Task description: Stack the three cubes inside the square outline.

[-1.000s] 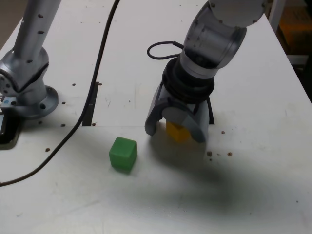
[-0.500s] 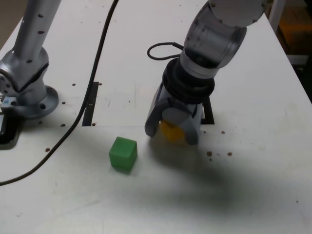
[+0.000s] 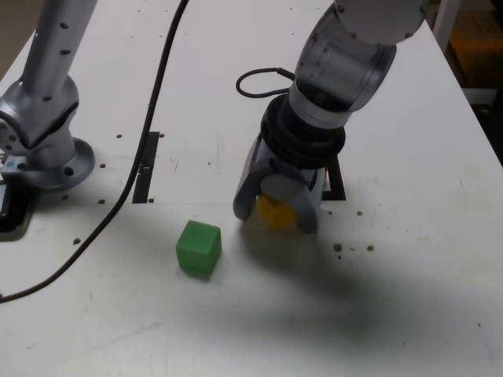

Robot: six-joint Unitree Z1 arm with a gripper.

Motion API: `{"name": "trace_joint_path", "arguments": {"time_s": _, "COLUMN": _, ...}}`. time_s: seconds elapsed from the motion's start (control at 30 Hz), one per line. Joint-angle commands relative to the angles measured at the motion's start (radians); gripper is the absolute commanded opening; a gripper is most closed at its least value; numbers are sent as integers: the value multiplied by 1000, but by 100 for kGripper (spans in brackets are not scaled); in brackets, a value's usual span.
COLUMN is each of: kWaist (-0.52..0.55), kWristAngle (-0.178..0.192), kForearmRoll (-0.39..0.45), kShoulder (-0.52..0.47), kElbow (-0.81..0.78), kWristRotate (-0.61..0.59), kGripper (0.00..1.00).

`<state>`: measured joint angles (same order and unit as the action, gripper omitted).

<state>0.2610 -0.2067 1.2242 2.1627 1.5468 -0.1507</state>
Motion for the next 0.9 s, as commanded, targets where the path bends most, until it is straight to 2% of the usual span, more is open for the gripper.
{"name": "trace_joint_path", "arguments": {"time_s": 0.0, "kWaist": 7, "kWristAngle": 5, "kForearmRoll": 11, "kShoulder": -2, "kElbow": 0, "kWristRotate": -12, "kGripper": 41}}
{"name": "trace_joint_path", "arguments": {"time_s": 0.33, "kWaist": 63, "kWristAngle": 10, "kForearmRoll": 134, "kShoulder": -59, "kElbow": 40, "kWristRotate": -106, "kGripper": 40}}
{"name": "trace_joint_path", "arguments": {"time_s": 0.47, "kWaist": 85, "kWristAngle": 32, "kForearmRoll": 223, "kShoulder": -80, "kElbow": 131, "kWristRotate": -141, "kGripper": 40}}
{"name": "trace_joint_path", "arguments": {"time_s": 0.63, "kWaist": 63, "kWristAngle": 55, "kForearmRoll": 291, "kShoulder": -68, "kElbow": 253, "kWristRotate": -122, "kGripper": 40}}
{"name": "trace_joint_path", "arguments": {"time_s": 0.87, "kWaist": -11, "kWristAngle": 54, "kForearmRoll": 309, "kShoulder": -40, "kElbow": 307, "kWristRotate": -57, "kGripper": 40}}
